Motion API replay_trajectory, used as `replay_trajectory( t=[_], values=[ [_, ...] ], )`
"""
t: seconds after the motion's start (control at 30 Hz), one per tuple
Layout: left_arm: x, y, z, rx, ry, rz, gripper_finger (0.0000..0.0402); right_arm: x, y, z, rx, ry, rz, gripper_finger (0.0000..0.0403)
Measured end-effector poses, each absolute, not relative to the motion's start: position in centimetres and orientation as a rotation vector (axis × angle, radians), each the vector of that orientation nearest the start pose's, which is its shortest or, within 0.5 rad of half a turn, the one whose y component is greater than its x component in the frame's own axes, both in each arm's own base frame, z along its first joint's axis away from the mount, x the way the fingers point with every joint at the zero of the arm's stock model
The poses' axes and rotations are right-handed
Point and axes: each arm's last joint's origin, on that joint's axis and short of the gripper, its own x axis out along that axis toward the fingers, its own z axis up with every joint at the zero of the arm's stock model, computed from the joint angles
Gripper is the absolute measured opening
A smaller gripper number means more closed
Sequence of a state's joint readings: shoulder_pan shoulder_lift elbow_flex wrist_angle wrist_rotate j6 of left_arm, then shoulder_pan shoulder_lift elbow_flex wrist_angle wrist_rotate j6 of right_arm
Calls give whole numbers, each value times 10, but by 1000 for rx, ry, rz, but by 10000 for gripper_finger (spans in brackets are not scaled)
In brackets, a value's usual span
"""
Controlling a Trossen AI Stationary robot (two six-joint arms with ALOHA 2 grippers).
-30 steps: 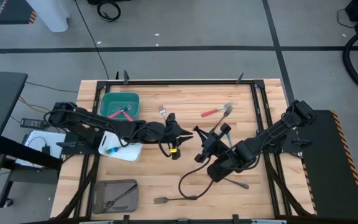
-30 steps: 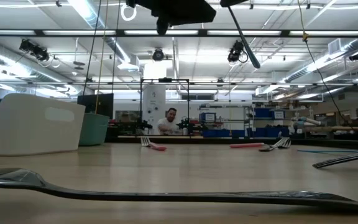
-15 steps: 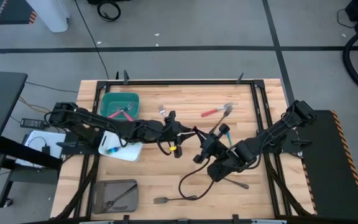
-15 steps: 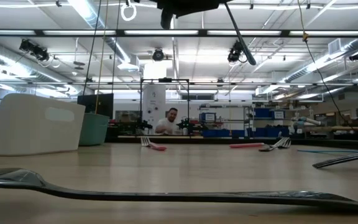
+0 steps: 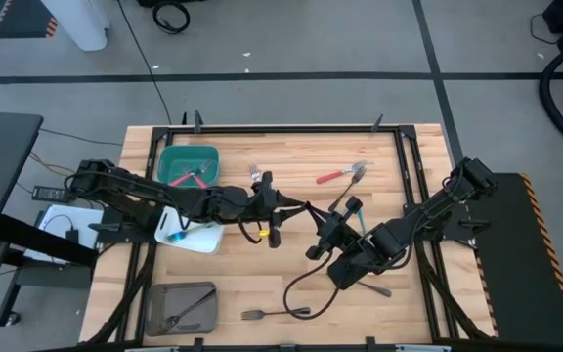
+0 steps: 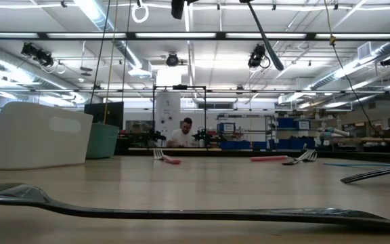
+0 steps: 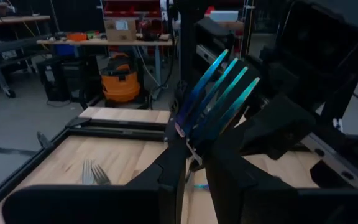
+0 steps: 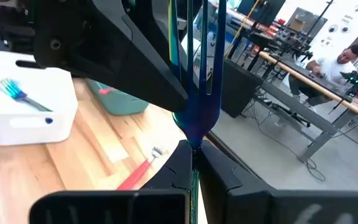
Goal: Sort silverware by color (type)
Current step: Put the blue fork into the white bin
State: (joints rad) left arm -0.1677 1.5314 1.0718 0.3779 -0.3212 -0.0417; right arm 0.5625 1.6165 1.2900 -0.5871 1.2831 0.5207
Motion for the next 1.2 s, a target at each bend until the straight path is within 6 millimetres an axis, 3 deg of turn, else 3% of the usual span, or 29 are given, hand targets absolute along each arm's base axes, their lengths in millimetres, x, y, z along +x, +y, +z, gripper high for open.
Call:
replay_trajectory(
  t=[0.67, 1.0, 1.2],
  values=[
    [351, -31, 305, -28, 50, 201, 65, 302, 143, 285, -165, 355, -772, 17],
    [351, -29, 304, 9, 72, 209, 12, 303, 144, 284, -156, 365, -750, 17],
    [351, -30, 303, 30, 84, 205, 10, 303, 145, 284, -154, 379, -732, 20]
  ],
)
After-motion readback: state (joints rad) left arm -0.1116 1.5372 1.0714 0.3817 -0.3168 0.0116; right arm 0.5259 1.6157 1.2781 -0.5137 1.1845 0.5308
